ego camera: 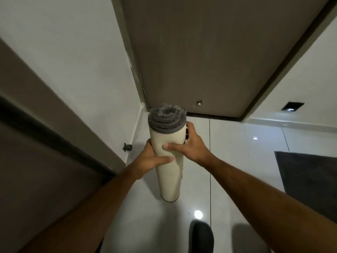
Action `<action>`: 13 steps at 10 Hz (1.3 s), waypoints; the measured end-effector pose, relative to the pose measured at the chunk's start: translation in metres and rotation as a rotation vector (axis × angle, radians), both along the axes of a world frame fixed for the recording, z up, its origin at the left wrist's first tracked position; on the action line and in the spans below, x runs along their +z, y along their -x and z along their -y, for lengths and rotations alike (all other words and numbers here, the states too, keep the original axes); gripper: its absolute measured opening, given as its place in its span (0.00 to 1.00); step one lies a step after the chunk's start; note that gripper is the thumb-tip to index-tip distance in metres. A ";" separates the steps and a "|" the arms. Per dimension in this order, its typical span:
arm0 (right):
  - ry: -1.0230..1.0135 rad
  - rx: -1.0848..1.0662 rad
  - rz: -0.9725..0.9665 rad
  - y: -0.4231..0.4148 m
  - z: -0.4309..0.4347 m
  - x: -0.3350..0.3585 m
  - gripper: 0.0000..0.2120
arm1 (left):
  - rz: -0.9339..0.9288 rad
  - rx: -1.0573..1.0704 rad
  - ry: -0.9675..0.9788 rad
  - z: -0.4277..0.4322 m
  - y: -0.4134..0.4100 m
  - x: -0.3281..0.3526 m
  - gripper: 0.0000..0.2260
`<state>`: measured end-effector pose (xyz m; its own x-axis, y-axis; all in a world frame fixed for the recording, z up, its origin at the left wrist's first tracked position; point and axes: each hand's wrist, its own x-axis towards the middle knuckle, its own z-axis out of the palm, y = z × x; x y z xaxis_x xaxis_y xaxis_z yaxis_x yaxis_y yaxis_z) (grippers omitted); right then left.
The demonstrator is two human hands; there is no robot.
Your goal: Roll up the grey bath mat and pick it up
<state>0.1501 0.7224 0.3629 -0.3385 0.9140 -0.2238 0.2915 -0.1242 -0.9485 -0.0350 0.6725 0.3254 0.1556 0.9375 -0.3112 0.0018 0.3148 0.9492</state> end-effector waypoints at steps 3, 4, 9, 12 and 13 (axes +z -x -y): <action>0.068 0.151 0.022 0.053 -0.207 -0.045 0.44 | 0.101 0.187 0.027 -0.178 0.061 -0.021 0.30; 0.053 0.174 0.040 0.087 -0.258 -0.063 0.44 | 0.096 0.295 0.046 -0.227 0.074 -0.034 0.30; 0.084 0.256 -0.001 0.250 -0.458 -0.177 0.41 | 0.222 0.630 0.309 -0.425 0.185 -0.147 0.47; 0.022 0.376 0.254 0.239 -0.468 -0.161 0.61 | 0.145 0.812 0.360 -0.427 0.170 -0.139 0.39; -0.075 0.375 0.378 0.214 -0.463 -0.143 0.56 | -0.026 0.932 0.278 -0.421 0.163 -0.122 0.36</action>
